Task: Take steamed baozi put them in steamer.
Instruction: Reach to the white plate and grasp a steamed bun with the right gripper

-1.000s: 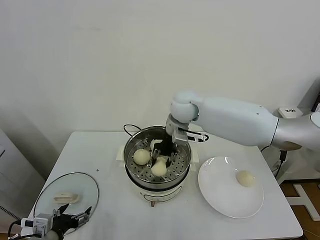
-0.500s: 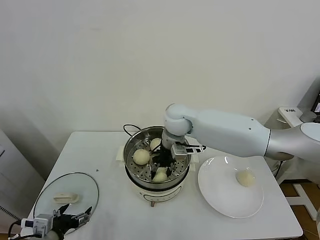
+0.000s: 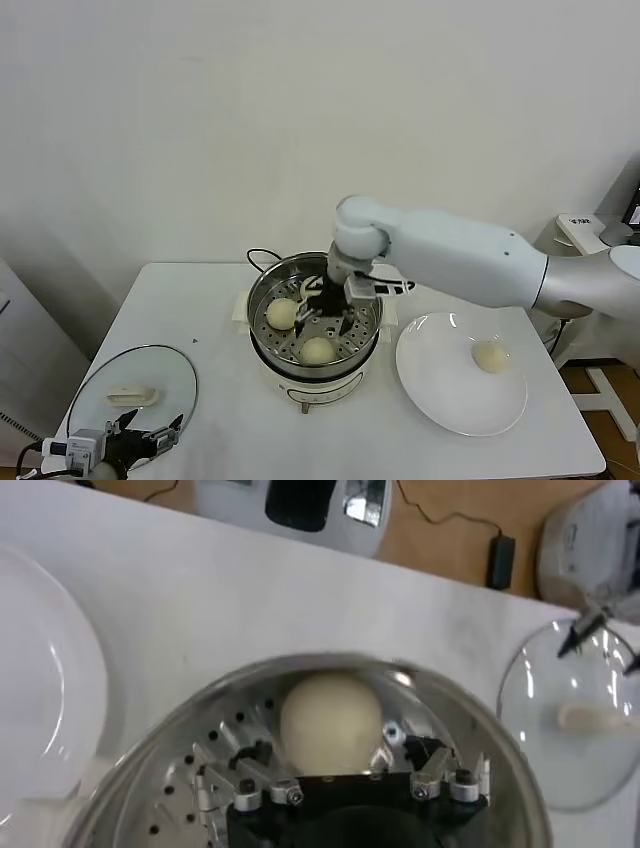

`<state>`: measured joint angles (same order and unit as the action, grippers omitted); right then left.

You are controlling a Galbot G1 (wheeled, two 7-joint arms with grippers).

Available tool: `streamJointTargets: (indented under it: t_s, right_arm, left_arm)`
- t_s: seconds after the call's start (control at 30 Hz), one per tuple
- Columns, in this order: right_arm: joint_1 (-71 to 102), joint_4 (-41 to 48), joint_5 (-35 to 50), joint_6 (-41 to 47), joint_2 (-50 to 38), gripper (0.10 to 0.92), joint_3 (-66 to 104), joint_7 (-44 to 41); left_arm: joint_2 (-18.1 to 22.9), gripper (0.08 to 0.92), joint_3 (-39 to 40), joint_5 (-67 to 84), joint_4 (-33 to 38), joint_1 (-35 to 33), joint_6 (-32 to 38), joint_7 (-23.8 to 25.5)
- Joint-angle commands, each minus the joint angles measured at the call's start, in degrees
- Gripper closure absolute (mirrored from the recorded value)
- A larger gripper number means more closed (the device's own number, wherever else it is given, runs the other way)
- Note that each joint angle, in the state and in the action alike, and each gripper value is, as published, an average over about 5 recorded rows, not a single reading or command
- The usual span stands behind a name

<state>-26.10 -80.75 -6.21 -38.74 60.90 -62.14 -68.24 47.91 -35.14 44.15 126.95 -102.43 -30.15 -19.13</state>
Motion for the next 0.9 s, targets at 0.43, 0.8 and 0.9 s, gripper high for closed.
streamJointTargets:
  t_s: [0.43,0.8,0.9]
  right_arm:
    - [-7.5,14.0,16.9,33.6,-25.0,0.203,-5.0,-8.3]
    - [3.7,18.3,14.4,33.2,-29.1,0.203,-0.7,-7.1]
    - [8.0,19.8,12.4,31.9,-28.7,0.203,2.0,-6.3]
  left_arm:
    - [0.0,0.177,-0.2,0.0,0.4,0.0,0.1,0.1]
    - [0.2,0.177,0.0,0.0,0.5,0.1,0.0,0.1]
    - [0.2,0.177,0.0,0.0,0.5,0.1,0.1,0.1]
